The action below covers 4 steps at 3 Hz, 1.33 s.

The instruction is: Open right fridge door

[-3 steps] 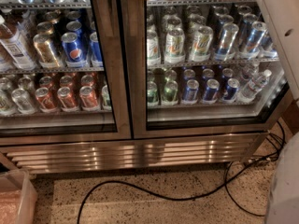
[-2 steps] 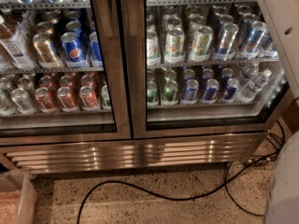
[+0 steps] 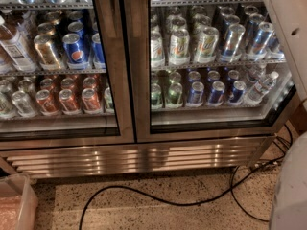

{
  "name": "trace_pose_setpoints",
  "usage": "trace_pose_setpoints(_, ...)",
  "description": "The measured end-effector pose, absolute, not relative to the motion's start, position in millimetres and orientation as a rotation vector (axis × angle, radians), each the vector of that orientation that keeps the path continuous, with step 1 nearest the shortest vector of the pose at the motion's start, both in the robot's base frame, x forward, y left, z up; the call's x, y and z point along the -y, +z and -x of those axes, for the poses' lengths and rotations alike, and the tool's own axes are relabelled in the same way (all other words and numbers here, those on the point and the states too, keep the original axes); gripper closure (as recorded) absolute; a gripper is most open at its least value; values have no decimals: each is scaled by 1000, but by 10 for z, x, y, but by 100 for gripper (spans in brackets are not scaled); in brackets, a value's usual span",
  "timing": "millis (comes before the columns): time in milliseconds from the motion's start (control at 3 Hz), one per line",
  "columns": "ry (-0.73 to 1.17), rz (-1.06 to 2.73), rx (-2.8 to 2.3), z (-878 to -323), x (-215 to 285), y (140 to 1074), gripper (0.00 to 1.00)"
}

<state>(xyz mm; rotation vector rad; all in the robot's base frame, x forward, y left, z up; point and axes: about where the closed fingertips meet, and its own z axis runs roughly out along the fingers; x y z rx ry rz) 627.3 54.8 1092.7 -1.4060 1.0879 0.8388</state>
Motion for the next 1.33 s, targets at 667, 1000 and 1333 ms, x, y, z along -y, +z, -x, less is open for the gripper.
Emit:
trace_pose_setpoints(667,846,1398,-1080,-6261,-536,10978,100)
trace_pose_setpoints(1000,853,1399,-1077,-6243,-544,10989,100)
trace_pose_setpoints(1333,853,1399,-1077,-6272,-534,10987,100)
